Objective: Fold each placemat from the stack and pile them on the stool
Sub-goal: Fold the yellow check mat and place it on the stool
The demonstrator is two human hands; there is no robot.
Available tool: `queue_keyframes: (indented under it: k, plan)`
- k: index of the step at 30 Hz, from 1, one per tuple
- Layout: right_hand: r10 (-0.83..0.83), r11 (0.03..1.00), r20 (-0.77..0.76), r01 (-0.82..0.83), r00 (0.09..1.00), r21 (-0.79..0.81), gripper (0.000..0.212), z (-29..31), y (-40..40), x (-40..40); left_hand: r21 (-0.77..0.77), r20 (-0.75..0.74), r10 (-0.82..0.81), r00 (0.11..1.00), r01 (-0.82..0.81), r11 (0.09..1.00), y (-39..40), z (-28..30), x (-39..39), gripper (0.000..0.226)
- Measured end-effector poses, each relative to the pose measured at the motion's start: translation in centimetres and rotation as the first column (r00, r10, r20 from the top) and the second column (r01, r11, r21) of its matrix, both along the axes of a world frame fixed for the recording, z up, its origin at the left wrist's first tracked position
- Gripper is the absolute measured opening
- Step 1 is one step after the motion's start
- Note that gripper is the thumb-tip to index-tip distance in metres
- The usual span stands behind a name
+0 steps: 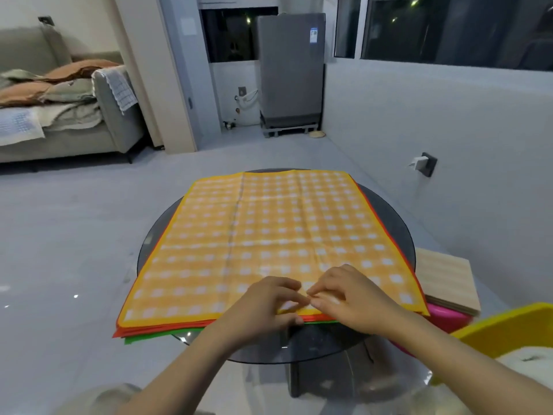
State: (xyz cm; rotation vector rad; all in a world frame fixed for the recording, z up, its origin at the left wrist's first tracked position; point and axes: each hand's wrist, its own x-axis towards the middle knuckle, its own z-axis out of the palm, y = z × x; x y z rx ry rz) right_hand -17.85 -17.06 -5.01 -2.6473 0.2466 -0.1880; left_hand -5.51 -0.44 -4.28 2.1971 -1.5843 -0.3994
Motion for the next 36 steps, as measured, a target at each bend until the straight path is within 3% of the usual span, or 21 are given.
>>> queue_keyframes:
  k: [3,10,15,18,24,28,36]
  plan:
    - [0.072,0.997,-0.037,-0.073,0.997,-0.023,0.058,-0.2,0.0,-0.4,-0.064,-0.015,0.043,0.999,-0.044,0.997,0.1,-0.5,0.1,0.03]
    - [0.052,0.998,-0.023,-0.052,0.998,0.021,0.027,-0.1,0.2,-0.3,-0.136,-0.004,0.091,0.996,-0.09,0.987,0.4,-0.7,0.0,0.019]
    - [-0.049,0.996,0.0,0.049,0.999,0.074,0.009,0.4,0.1,0.1,-0.162,-0.016,0.134,0.991,-0.135,0.977,0.3,-0.3,0.0,0.015]
    - [-0.103,0.989,-0.006,0.103,0.995,0.104,0.006,1.2,0.2,0.2,-0.114,-0.023,0.157,0.987,-0.159,0.981,0.7,0.5,0.3,0.016]
    - [-0.217,0.973,0.029,0.214,0.976,0.091,0.021,2.3,0.2,0.5,-0.045,0.053,0.31,0.949,-0.308,0.95,1.9,2.4,2.1,0.019]
    - [-0.261,0.965,0.049,0.261,0.964,-0.008,0.017,4.0,0.3,0.2,-0.095,0.112,0.354,0.928,-0.345,0.934,2.4,4.0,2.2,0.02]
    - [-0.267,0.926,0.072,0.276,0.961,-0.258,0.014,9.6,0.5,-1.9,-0.113,0.145,0.271,0.952,-0.256,0.96,2.6,8.3,0.6,0.019]
